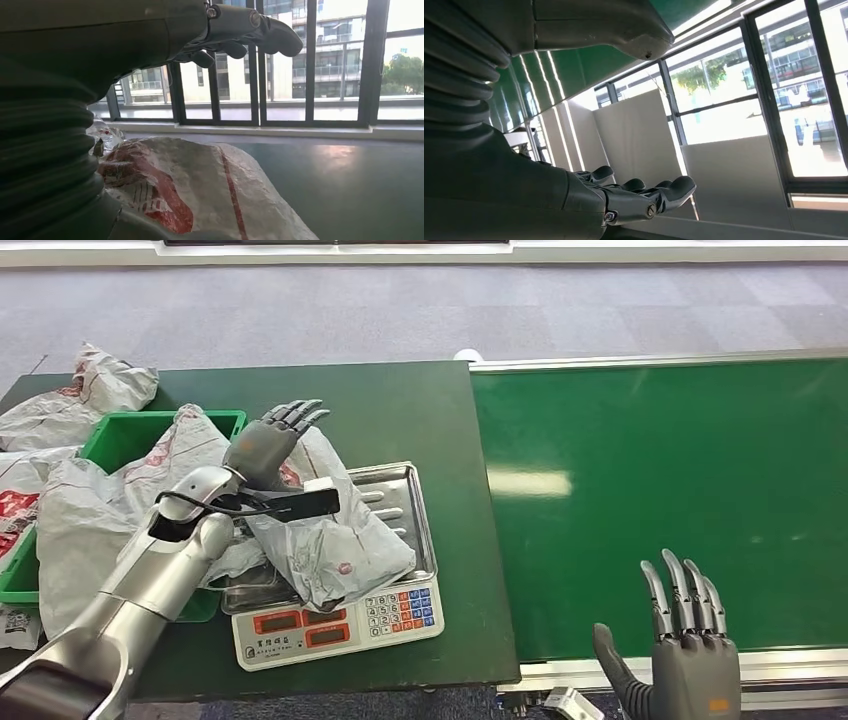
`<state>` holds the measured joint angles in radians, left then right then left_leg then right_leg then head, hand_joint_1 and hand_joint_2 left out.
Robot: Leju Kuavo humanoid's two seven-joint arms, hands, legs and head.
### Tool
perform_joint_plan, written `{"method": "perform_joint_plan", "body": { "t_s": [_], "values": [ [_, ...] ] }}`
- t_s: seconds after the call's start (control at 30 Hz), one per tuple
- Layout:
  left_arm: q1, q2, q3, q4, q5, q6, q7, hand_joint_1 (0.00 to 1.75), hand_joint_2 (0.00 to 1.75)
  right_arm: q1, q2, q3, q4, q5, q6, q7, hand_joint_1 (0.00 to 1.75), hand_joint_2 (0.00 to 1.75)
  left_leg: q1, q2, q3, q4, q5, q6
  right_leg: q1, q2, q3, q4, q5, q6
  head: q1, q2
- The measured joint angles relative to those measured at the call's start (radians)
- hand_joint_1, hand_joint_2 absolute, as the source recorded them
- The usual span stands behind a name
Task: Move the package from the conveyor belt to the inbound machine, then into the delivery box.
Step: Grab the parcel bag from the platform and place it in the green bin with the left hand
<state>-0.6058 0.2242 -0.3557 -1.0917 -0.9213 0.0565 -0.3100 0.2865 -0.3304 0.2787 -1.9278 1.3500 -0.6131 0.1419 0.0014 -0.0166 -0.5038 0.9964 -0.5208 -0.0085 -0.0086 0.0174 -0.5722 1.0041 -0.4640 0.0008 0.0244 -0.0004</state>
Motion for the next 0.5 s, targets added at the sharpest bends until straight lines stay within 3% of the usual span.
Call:
{"method": "perform_joint_plan", "body": {
  "t_s": [0.03, 0.07, 0.17, 0.47, 0.5],
  "values": [
    [-0.065, 0.021, -0.047, 0.075, 0.017, -0.058, 0.0, 0.0, 0.44, 0.066, -0.036, -0.02, -0.037, -0.009, -0.007, 0.019, 0.0, 1.75, 0.0, 0.001, -0.001, 0.0, 0.0, 0.0, 0.0, 0.001, -0.001, 0.0, 0.0, 0.0, 0.0, 0.0],
    [-0.12, 0.038, -0.088, 0.14, 0.038, -0.113, 0.0, 0.0, 0.44, 0.118, -0.069, -0.036, -0.068, -0.018, -0.014, 0.035, 0.0, 1.75, 0.0, 0.002, -0.001, 0.0, 0.0, 0.0, 0.0, 0.002, -0.001, 0.0, 0.0, 0.0, 0.0, 0.0],
    [-0.174, 0.053, -0.14, 0.227, 0.081, -0.212, -0.007, 0.0, 1.75, 0.144, -0.091, -0.039, -0.08, -0.035, -0.026, 0.042, 0.0, 1.75, 0.0, 0.003, -0.001, 0.0, 0.0, 0.0, 0.0, 0.002, -0.001, 0.0, 0.0, 0.0, 0.0, 0.0],
    [-0.227, 0.105, -0.29, 0.434, 0.12, -0.365, -0.056, 0.03, 1.75, 0.138, -0.101, -0.039, -0.08, -0.084, -0.008, 0.007, 0.0, 1.75, -0.001, 0.01, 0.004, -0.005, -0.005, -0.001, -0.002, 0.007, 0.01, 0.0, -0.002, -0.003, 0.0, 0.0],
    [-0.229, 0.113, -0.3, 0.448, 0.122, -0.386, -0.067, 0.11, 1.75, 0.135, -0.101, -0.038, -0.079, -0.095, -0.002, -0.001, 0.0, 1.75, -0.001, 0.013, 0.009, -0.007, -0.007, -0.001, -0.003, 0.009, 0.013, 0.0, -0.004, -0.004, 0.0, 0.0]
  ]
}}
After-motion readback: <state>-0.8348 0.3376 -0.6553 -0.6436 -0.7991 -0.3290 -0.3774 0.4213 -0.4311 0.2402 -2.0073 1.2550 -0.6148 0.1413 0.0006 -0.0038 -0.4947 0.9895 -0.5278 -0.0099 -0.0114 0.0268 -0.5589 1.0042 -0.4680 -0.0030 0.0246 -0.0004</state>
